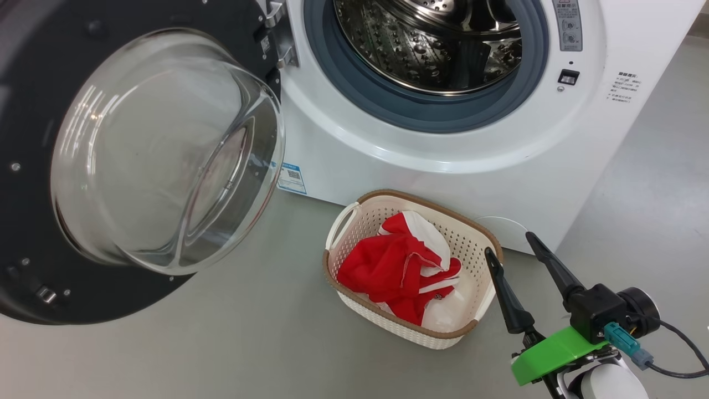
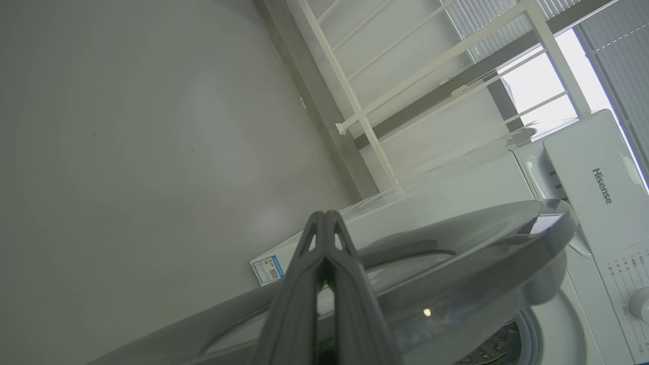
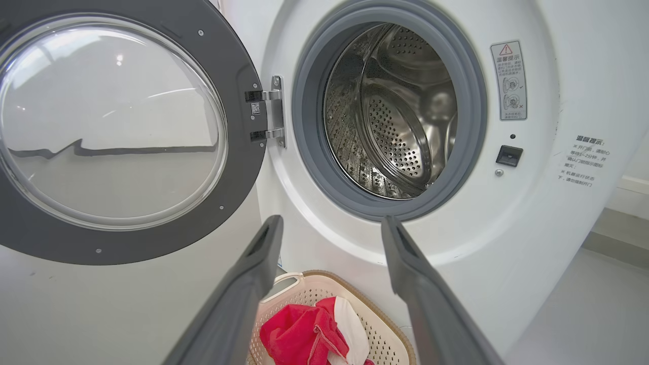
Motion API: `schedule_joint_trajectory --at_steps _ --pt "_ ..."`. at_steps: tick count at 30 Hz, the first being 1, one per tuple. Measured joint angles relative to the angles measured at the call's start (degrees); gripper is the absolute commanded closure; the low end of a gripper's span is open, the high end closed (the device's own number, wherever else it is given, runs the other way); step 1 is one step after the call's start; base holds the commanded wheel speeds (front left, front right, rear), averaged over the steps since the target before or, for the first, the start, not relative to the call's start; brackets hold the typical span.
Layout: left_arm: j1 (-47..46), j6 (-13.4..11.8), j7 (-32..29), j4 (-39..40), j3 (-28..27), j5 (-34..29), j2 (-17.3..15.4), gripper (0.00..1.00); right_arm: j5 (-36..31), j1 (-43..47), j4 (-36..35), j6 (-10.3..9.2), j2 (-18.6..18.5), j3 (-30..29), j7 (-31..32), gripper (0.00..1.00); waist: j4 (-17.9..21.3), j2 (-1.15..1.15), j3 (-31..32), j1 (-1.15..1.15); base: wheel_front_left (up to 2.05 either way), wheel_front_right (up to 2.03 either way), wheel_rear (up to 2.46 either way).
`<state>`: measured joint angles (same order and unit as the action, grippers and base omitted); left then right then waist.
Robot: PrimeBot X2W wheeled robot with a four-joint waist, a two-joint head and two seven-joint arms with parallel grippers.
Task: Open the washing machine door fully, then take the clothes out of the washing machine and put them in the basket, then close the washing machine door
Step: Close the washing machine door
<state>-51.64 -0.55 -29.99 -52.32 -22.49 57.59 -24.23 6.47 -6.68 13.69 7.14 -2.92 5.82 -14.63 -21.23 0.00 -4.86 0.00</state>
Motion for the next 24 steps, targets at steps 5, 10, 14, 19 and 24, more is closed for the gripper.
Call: schedule_joint_trajectory --at_steps 5,10,14,19,24 --pt "0.7 1.2 -1.5 1.0 -0.8 1.7 0.5 1.0 0.0 0.0 0.1 0.0 0.0 -0.1 0.0 0.0 -0.3 0.0 0.2 0.0 0.0 0.0 0.0" --pt "2.5 2.0 -3.7 3.5 -1.5 3.6 1.6 1.0 0.0 0.0 0.2 0.0 0.0 -0.5 0.0 0.0 -0.8 0.0 0.5 0.0 0.0 0.0 0.0" --pt "4.0 2.1 -5.3 5.5 -1.8 4.6 2.4 1.0 0.1 0.0 0.2 0.0 0.0 -0.5 0.0 0.0 -1.1 0.0 0.8 0.0 0.0 0.0 0.0" --pt "6.3 2.0 -6.4 9.1 -3.3 6.8 4.5 1.0 0.5 0.0 0.2 0.0 0.0 -0.1 0.0 0.0 -1.1 0.0 1.0 0.0 0.0 0.0 0.0" --pt "8.6 1.1 -9.1 14.0 -4.7 9.9 7.3 1.0 0.6 0.0 0.2 0.0 0.0 -0.4 0.0 0.0 -1.1 0.0 1.0 0.0 0.0 0.0 0.0"
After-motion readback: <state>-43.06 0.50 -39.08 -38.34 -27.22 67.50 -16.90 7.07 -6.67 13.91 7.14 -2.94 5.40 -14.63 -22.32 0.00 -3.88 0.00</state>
